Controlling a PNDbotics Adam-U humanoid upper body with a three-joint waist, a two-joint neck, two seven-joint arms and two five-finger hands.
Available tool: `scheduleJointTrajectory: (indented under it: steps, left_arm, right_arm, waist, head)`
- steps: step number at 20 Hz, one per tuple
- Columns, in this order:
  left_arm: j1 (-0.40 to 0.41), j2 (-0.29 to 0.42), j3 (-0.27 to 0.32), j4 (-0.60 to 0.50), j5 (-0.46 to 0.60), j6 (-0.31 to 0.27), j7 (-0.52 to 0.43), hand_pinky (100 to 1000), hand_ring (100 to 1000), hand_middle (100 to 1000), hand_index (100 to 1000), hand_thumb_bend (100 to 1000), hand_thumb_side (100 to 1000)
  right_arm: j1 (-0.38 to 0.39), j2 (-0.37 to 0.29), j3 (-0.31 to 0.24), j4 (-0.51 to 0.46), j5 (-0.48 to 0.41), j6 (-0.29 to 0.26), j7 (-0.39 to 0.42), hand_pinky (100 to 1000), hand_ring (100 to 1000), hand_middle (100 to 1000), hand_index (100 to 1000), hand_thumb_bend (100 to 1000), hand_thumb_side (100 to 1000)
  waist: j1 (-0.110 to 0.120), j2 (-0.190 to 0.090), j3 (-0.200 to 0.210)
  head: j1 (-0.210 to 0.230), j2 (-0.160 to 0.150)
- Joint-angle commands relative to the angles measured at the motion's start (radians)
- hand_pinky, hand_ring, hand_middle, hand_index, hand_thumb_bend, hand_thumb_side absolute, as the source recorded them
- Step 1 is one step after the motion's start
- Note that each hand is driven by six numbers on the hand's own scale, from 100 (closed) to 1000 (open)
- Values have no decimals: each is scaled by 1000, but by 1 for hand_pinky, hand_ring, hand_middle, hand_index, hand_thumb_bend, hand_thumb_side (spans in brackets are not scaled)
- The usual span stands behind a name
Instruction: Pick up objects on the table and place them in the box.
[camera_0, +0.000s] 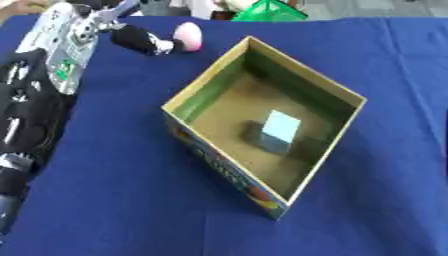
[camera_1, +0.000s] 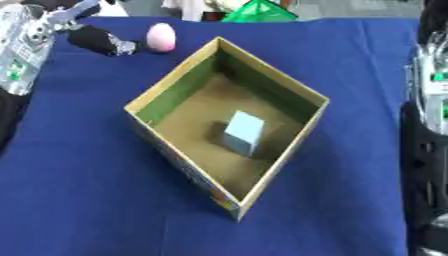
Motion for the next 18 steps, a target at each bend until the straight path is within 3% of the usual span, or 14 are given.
scheduleJointTrajectory:
  steps: [1,11,16,18]
  left_arm:
    - [-41,15,22,25,-17,-1,25,725,841,816,920,594,627]
    - [-110,25,54,127,-86,16,51,734,861,855,926,570,610]
    - [-123,22,75,169,-86,11,34,731,851,844,920,511,382]
    - [-122,19,80,176,-60,1,18,726,843,838,913,491,331]
  right_arm:
    - [-26,-32,5,-3,-3,-7,5,765,904,573,817,615,1000]
    - [-45,-36,15,11,-11,-13,21,765,905,571,816,621,1000]
    - [-53,-37,19,18,-14,-15,26,765,906,571,817,624,1000]
    - [-55,-37,20,19,-15,-16,27,765,906,570,817,625,1000]
  waist:
    - [1,-15,-7]
    - [6,11,-27]
    - [7,21,-37]
    - [7,24,-40]
  head:
    - [14,-23]
    - [40,-53]
    - [54,-61]
    - [59,-66]
